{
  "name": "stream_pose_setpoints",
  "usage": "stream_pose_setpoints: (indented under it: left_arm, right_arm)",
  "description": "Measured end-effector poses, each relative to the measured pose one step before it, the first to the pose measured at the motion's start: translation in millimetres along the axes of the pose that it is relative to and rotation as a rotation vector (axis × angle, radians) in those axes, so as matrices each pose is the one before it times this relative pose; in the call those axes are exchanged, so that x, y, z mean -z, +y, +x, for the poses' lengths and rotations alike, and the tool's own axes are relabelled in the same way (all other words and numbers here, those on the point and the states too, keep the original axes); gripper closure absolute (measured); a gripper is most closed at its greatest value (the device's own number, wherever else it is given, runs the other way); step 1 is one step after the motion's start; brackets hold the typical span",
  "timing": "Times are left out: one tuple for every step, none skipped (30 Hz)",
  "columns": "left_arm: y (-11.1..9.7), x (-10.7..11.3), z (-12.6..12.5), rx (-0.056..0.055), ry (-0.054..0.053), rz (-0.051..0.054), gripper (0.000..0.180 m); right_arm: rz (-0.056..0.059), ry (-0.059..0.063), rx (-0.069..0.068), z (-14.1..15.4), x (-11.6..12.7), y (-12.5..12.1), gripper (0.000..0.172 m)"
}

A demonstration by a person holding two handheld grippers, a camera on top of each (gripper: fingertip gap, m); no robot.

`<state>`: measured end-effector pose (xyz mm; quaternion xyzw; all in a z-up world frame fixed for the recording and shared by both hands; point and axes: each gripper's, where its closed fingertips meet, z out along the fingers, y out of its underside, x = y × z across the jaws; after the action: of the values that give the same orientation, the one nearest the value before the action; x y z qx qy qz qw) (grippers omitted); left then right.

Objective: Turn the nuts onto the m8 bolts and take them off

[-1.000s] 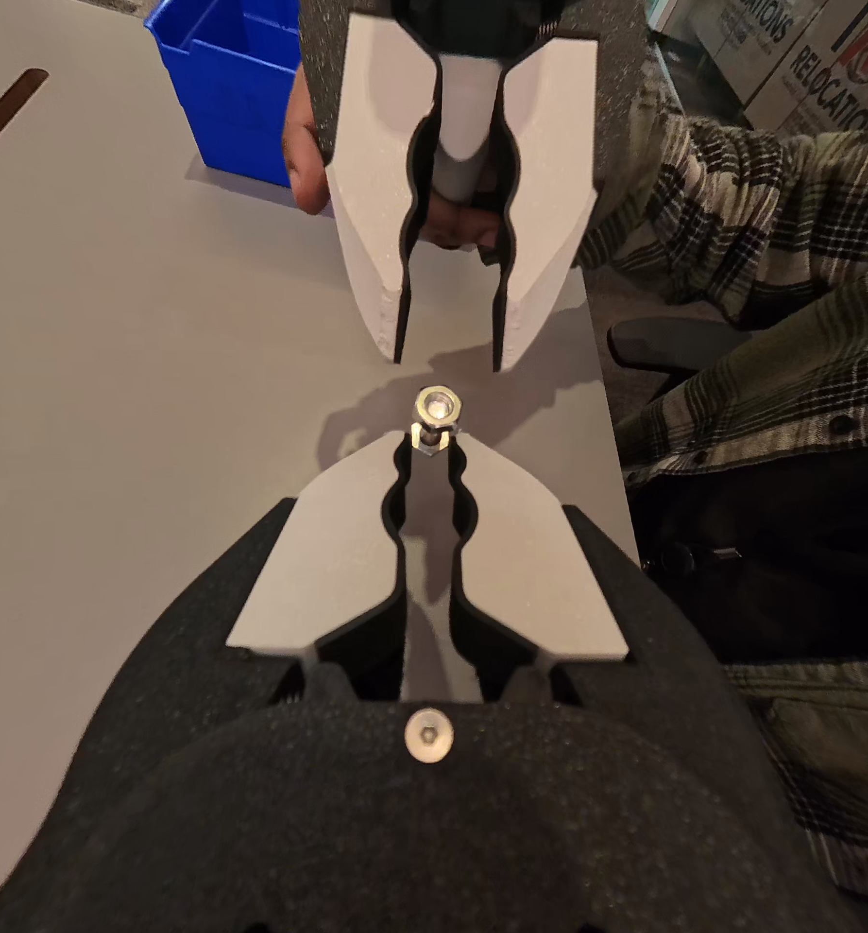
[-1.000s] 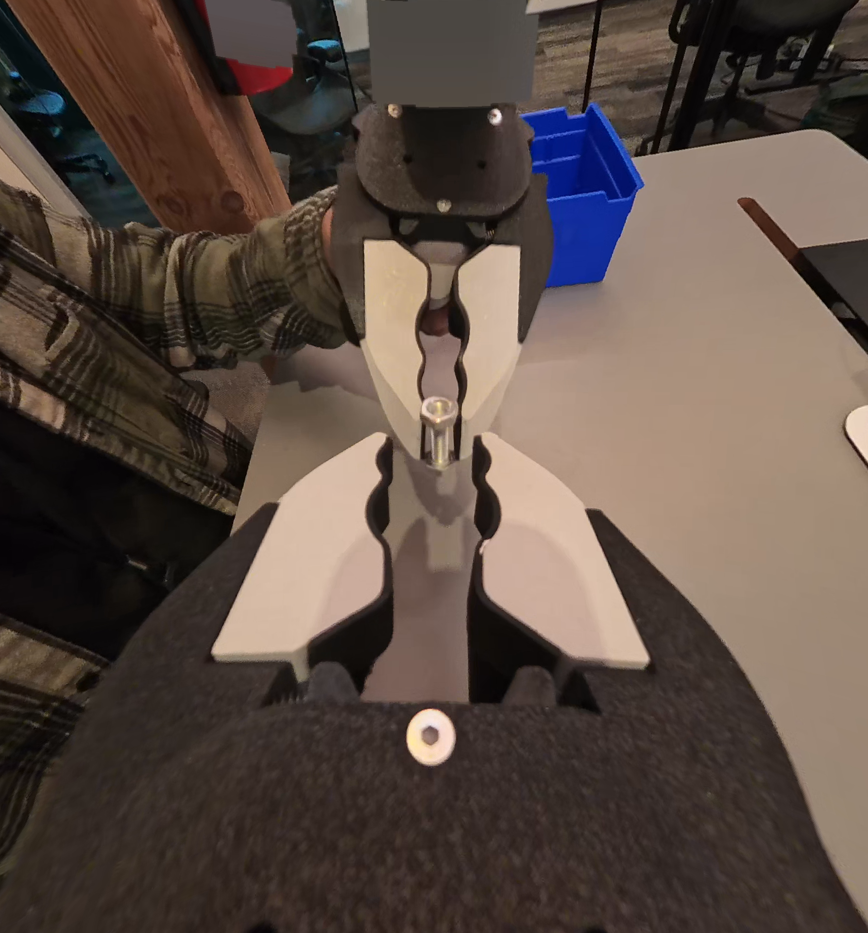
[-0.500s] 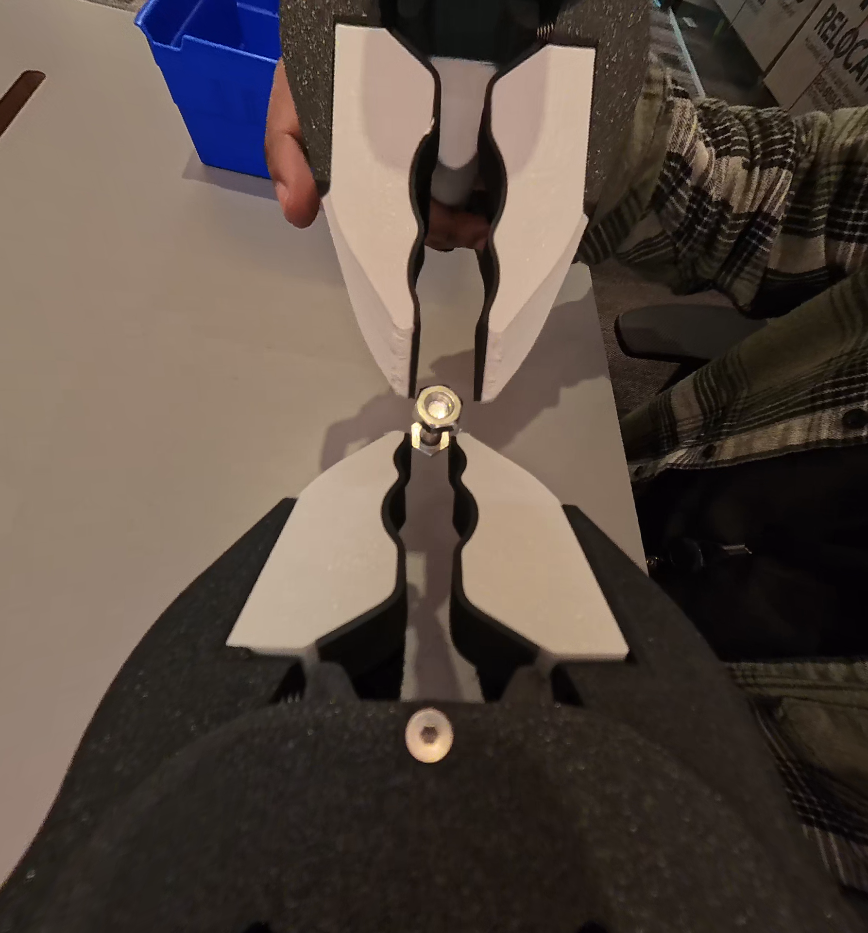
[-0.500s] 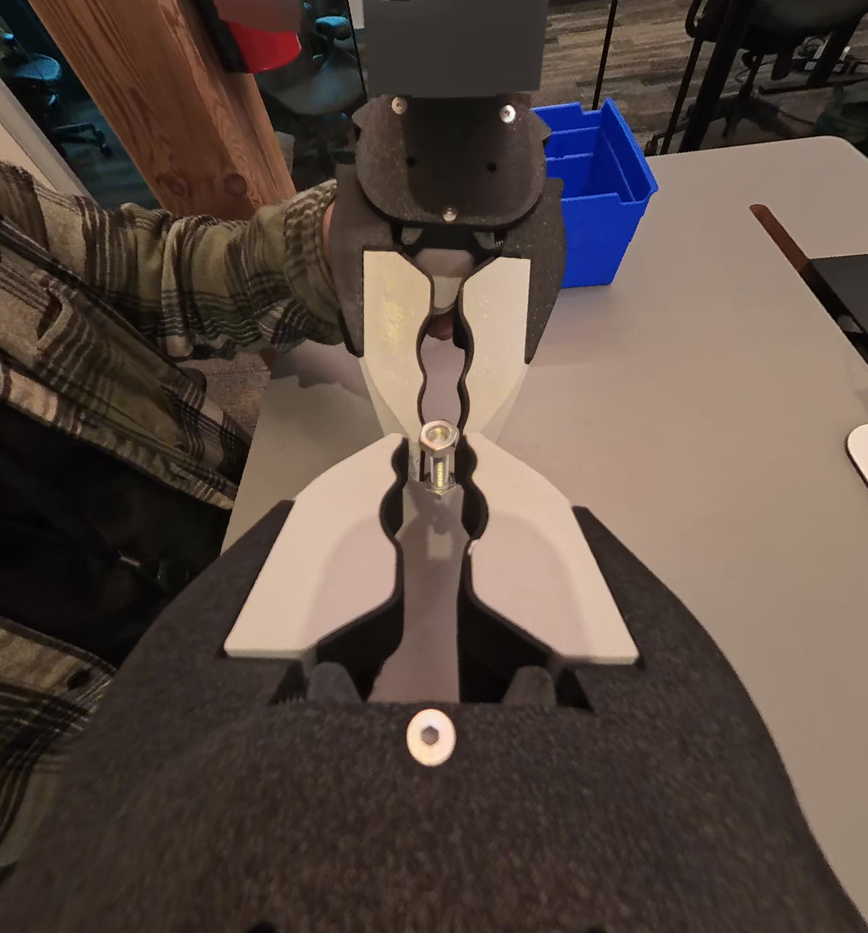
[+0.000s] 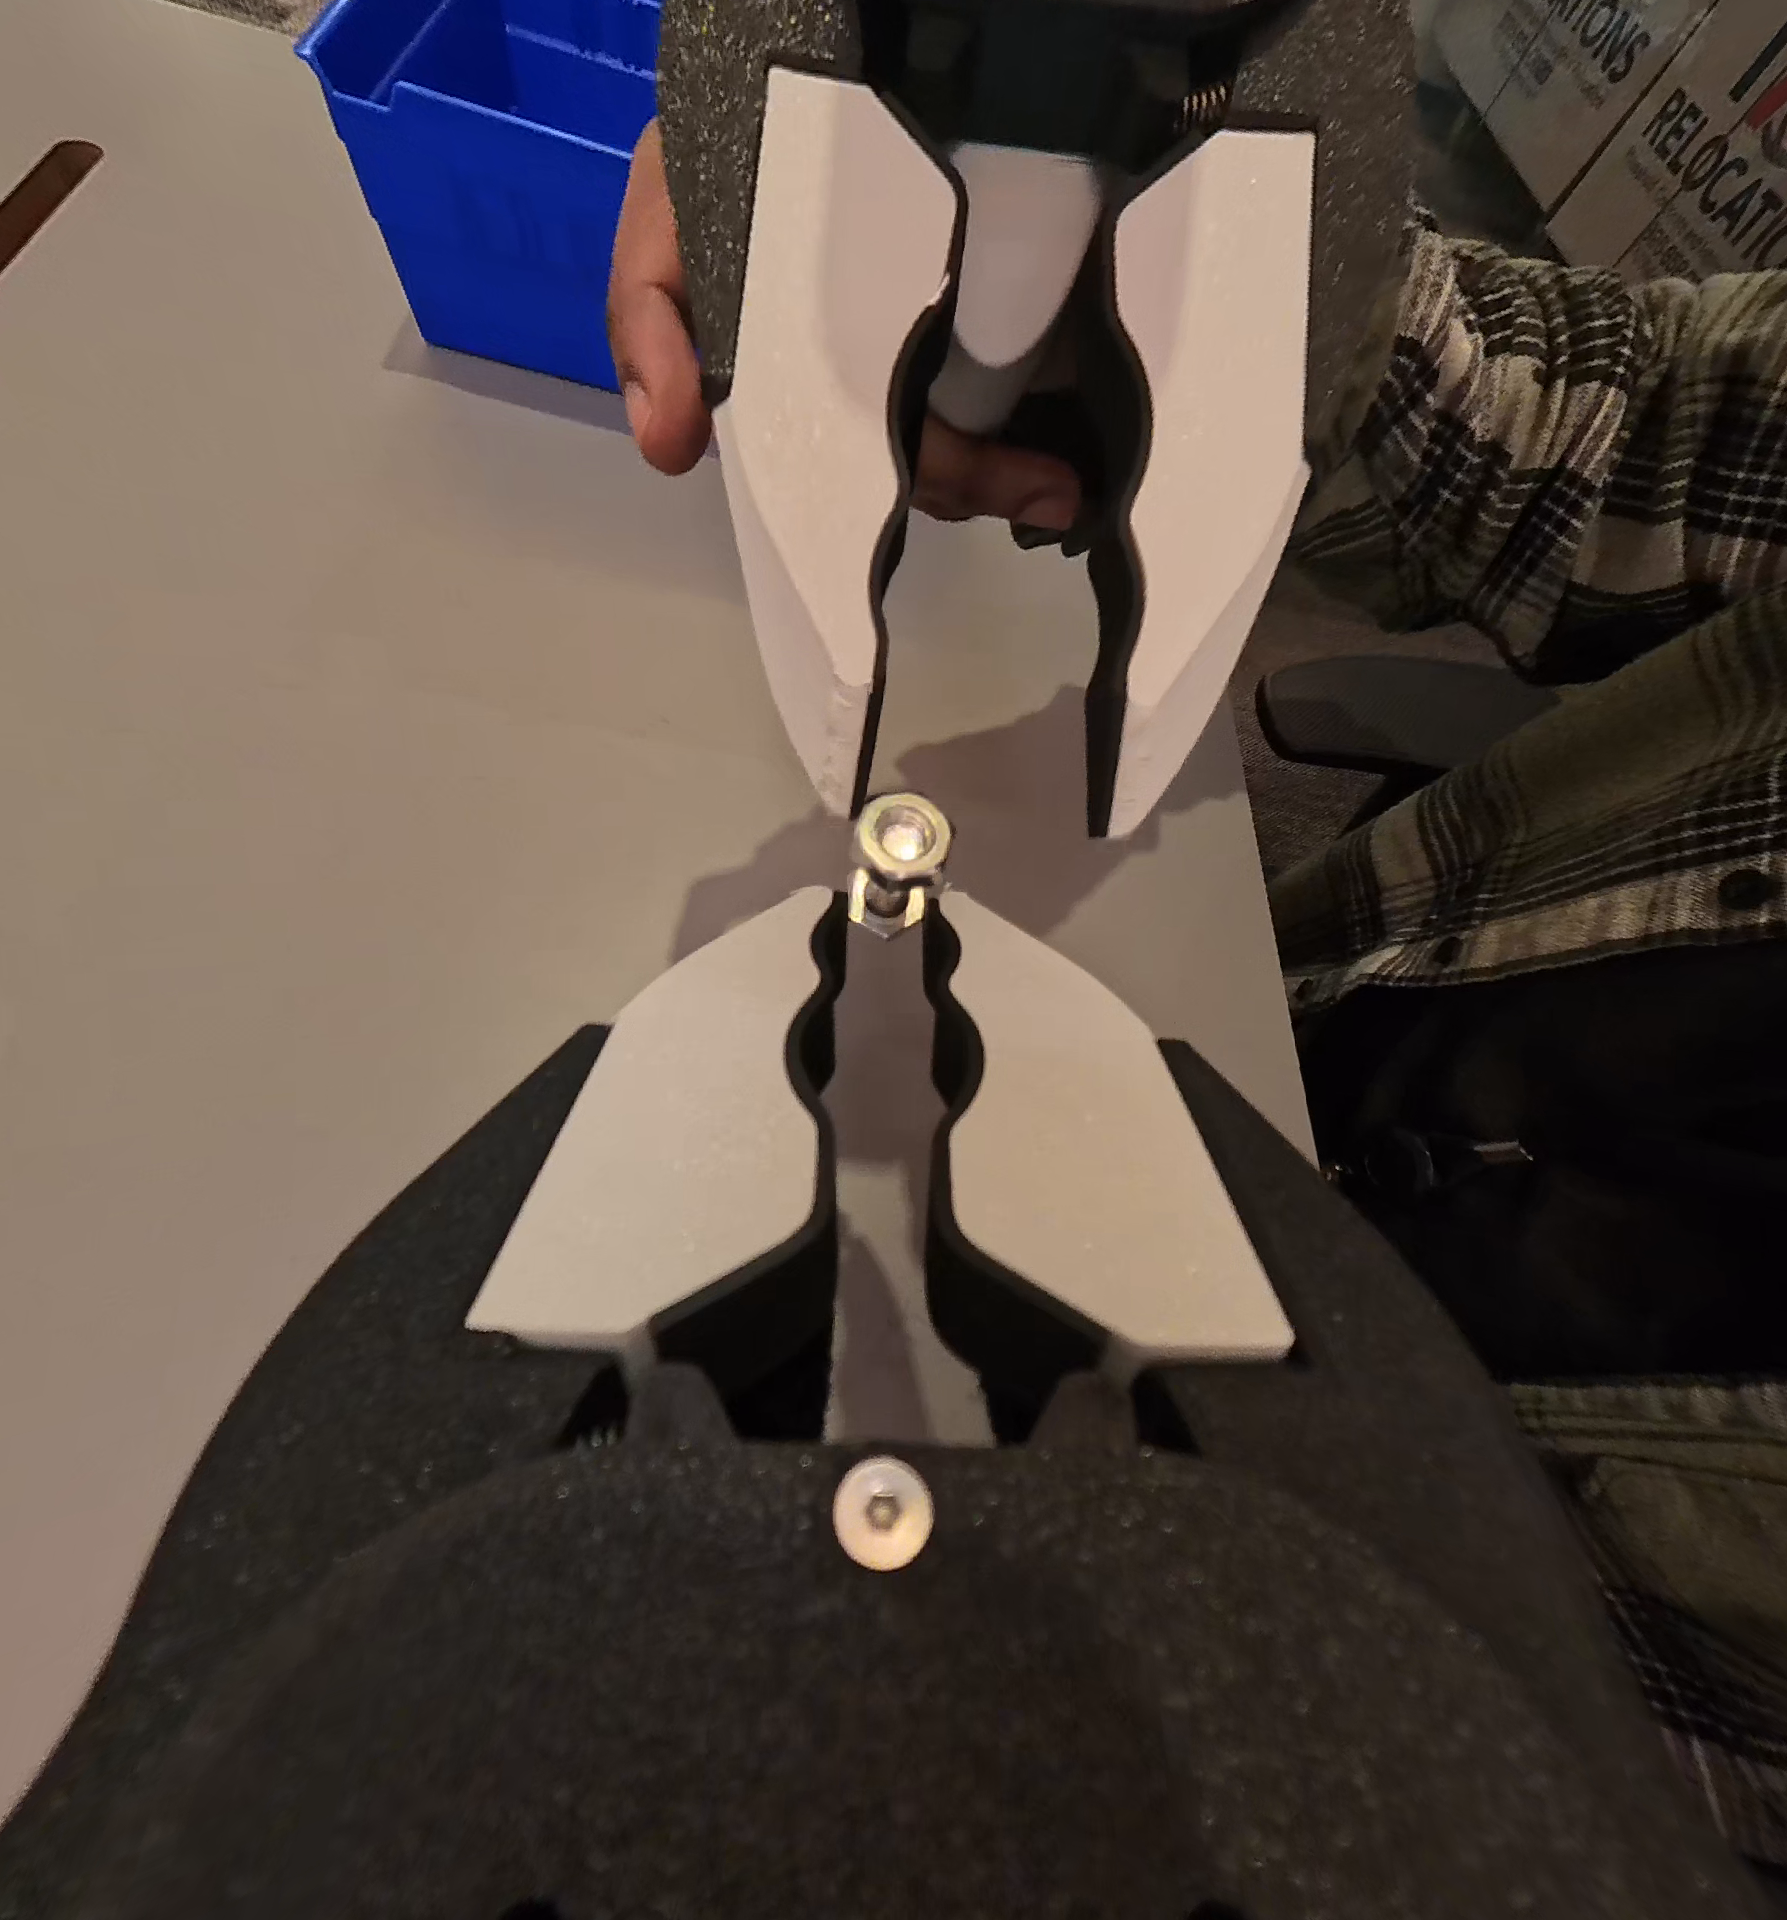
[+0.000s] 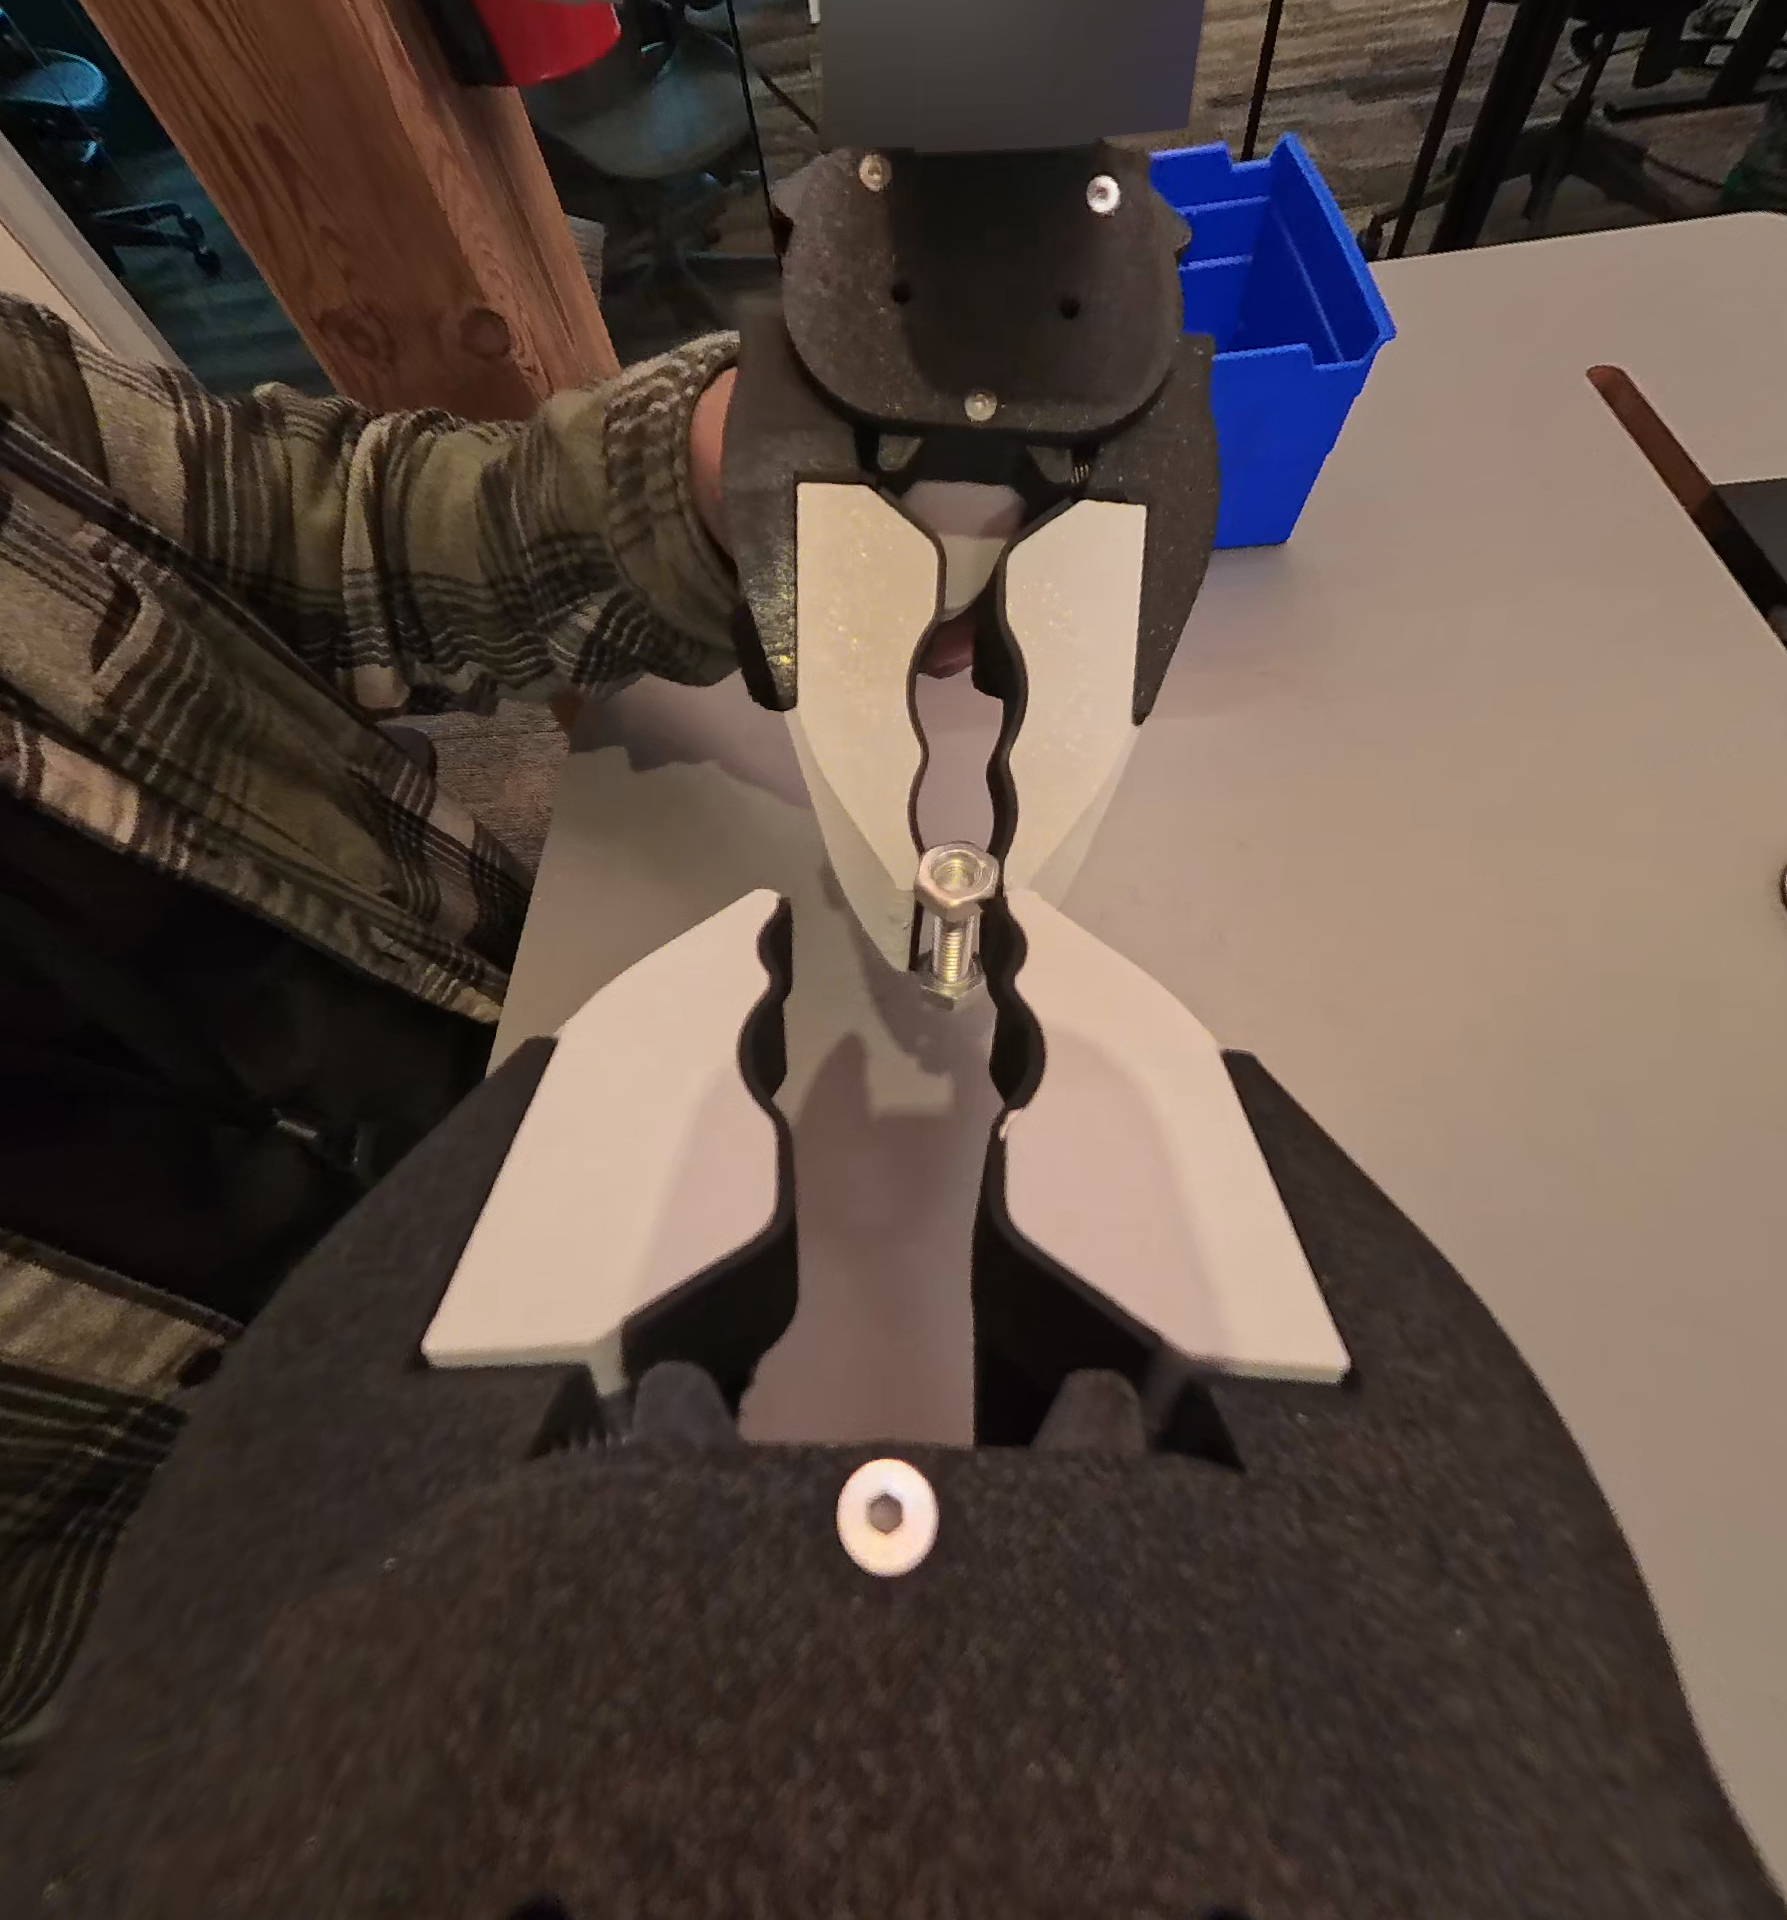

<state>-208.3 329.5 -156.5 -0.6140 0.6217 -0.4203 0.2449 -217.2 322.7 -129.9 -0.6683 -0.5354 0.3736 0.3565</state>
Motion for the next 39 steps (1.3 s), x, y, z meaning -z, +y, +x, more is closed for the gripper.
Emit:
stream_pose_setpoints:
  left_arm:
    - [0.07,0.22,0.15,0.0003,0.0014,0.0007,0.167]
    - [0.18,0.20,0.08,-0.0002,0.0006,-0.0005,0.167]
    - [0.06,0.01,-0.07,-0.0006,-0.0010,-0.0004,0.167]
    - [0.04,0.05,-0.12,0.0001,-0.0002,-0.0004,0.167]
    - [-0.08,-0.01,-0.14,0.0008,0.0008,0.0015,0.167]
    - [-0.24,-0.15,-0.07,0.0008,0.0014,0.0023,0.167]
    - [0.02,-0.29,0.09,-0.0004,0.0014,0.0003,0.167]
    - [0.16,-0.31,-0.27,-0.0006,-0.0011,-0.0017,0.167]
    - [0.40,-0.28,-0.34,0.0000,-0.0017,-0.0029,0.167]
    - [0.14,-0.08,-0.65,0.0014,-0.0016,0.0004,0.167]
    - [-0.48,0.37,-0.52,0.0032,-0.0005,0.0050,0.167]
    - [-0.58,0.65,-0.20,0.0027,0.0024,0.0052,0.167]
    - [-0.13,0.38,-0.28,0.0009,0.0005,0.0016,0.167]
    - [0.08,-0.09,-0.04,-0.0015,0.0000,-0.0014,0.167]
    - [0.03,-0.65,0.74,-0.0034,0.0032,-0.0019,0.167]
    - [-0.12,-0.85,0.88,-0.0041,0.0017,-0.0020,0.167]
    - [-0.07,-1.07,0.36,-0.0031,-0.0007,-0.0036,0.167]
    - [-0.19,-0.90,0.44,-0.0022,-0.0003,-0.0026,0.167]
    - [-0.44,-0.39,0.15,-0.0009,-0.0004,0.0002,0.167]
    - [-0.53,0.02,0.06,-0.0002,-0.0007,0.0012,0.167]
    - [0.08,0.24,0.05,-0.0004,0.0003,-0.0004,0.167]
    - [0.55,0.31,-0.05,0.0006,-0.0008,-0.0013,0.167]
    - [0.58,0.20,-0.49,0.0023,-0.0018,0.0006,0.167]
    - [0.47,0.37,-0.76,0.0035,-0.0025,0.0010,0.167]
    - [0.89,0.26,-1.08,0.0031,-0.0041,-0.0024,0.167]
    - [0.93,-0.07,-0.66,0.0005,-0.0028,-0.0040,0.167]
    - [0.89,-0.33,-0.36,-0.0011,-0.0031,-0.0041,0.167]
    - [0.68,-0.61,-0.25,-0.0014,-0.0035,-0.0032,0.167]
    - [0.86,-0.38,-0.48,-0.0012,-0.0048,-0.0038,0.167]
    - [0.50,-0.28,-0.13,-0.0033,-0.0031,-0.0024,0.167]
    - [0.04,-0.08,0.68,-0.0042,-0.0002,0.0017,0.167]
    - [-0.42,0.09,0.71,-0.0044,-0.0013,0.0047,0.167]
    - [-0.06,0.09,1.06,-0.0045,0.0002,0.0023,0.167]
    - [0.21,-0.03,1.28,-0.0047,0.0016,-0.0004,0.167]
    - [0.23,-0.12,0.70,-0.0027,-0.0006,-0.0011,0.167]
    - [0.16,-0.06,0.69,-0.0002,0.0009,-0.0009,0.167]
    - [-0.18,-0.05,0.70,0.0006,0.0035,0.0008,0.167]
    - [-0.75,0.01,0.72,0.0002,0.0040,0.0037,0.167]
    - [-1.12,0.11,0.87,0.0011,0.0058,0.0056,0.167]
  right_arm:
    - [-0.0037,0.0009,0.0018,-0.27,0.58,0.26,0.136]
    - [-0.0033,0.0002,0.0029,-0.31,0.37,0.12,0.136]
    - [-0.0012,0.0011,0.0030,0.03,0.39,-0.09,0.137]
    - [0.0016,0.0012,-0.0010,0.27,0.37,-0.55,0.137]
    - [0.0066,0.0050,-0.0022,0.98,0.45,-1.46,0.136]
    - [0.0128,0.0050,0.0028,0.76,0.46,-2.30,0.135]
    - [0.0099,-0.0068,0.0037,-1.14,0.07,-1.74,0.136]
    - [-0.0047,-0.0195,-0.0005,-3.04,-0.68,0.14,0.137]
    - [-0.0113,-0.0058,0.0015,-1.47,-0.56,1.33,0.138]
    - [-0.0102,0.0062,0.0077,-0.23,0.16,1.11,0.140]
    - [-0.0039,0.0065,0.0045,-0.12,0.68,0.53,0.140]
    - [-0.0012,0.0030,-0.0037,0.02,0.85,0.47,0.140]
    - [0.0026,0.0071,-0.0055,1.17,0.88,0.05,0.139]
    - [0.0094,0.0093,-0.0011,1.84,0.94,-0.78,0.138]
    - [0.0133,0.0092,-0.0014,2.07,0.69,-1.66,0.138]
    - [0.0104,0.0030,-0.0043,1.35,0.08,-1.63,0.135]
    - [0.0051,0.0023,-0.0023,1.16,-0.70,-1.06,0.133]
    - [-0.0003,-0.0059,0.0048,-0.52,-1.46,-0.12,0.133]
    - [-0.0118,-0.0132,0.0030,-1.71,-2.08,1.45,0.133]
    - [-0.0194,-0.0110,0.0005,-1.59,-2.16,2.52,0.135]
    - [-0.0128,-0.0001,0.0050,-0.79,-1.41,1.92,0.134]
    - [-0.0063,0.0066,0.0089,-0.12,-0.06,1.17,0.134]
    - [-0.0031,0.0070,0.0032,0.45,1.04,0.81,0.135]
    - [0.0024,0.0030,-0.0042,0.59,1.15,0.26,0.135]
    - [0.0068,-0.0007,-0.0071,0.36,0.84,-0.02,0.135]
    - [0.0006,-0.0005,-0.0049,0.39,0.17,0.98,0.135]
    - [-0.0023,0.0016,-0.0001,0.35,-0.05,1.31,0.136]
    - [-0.0004,0.0022,0.0019,0.32,-0.12,0.78,0.136]
    - [0.0041,0.0059,-0.0005,0.88,-0.08,-0.32,0.136]
    - [0.0052,0.0144,0.0021,2.37,0.19,-0.76,0.135]
    - [0.0018,0.0171,0.0071,2.66,0.63,-0.53,0.136]
    - [0.0013,0.0126,0.0087,2.03,0.77,-0.39,0.138]
    - [0.0075,0.0056,0.0050,0.87,0.37,-1.28,0.138]
    - [0.0049,-0.0072,-0.0015,-0.76,-0.25,-0.94,0.139]
    - [-0.0024,-0.0145,0.0009,-1.83,-1.03,0.02,0.140]
    - [-0.0052,-0.0058,0.0059,-0.99,-1.30,0.41,0.141]
    - [-0.0056,-0.0018,0.0089,-0.67,-1.40,0.40,0.143]
    - [-0.0065,-0.0115,0.0064,-1.92,-1.44,0.44,0.144]
    - [-0.0087,-0.0041,0.0000,-0.71,-1.45,0.57,0.144]
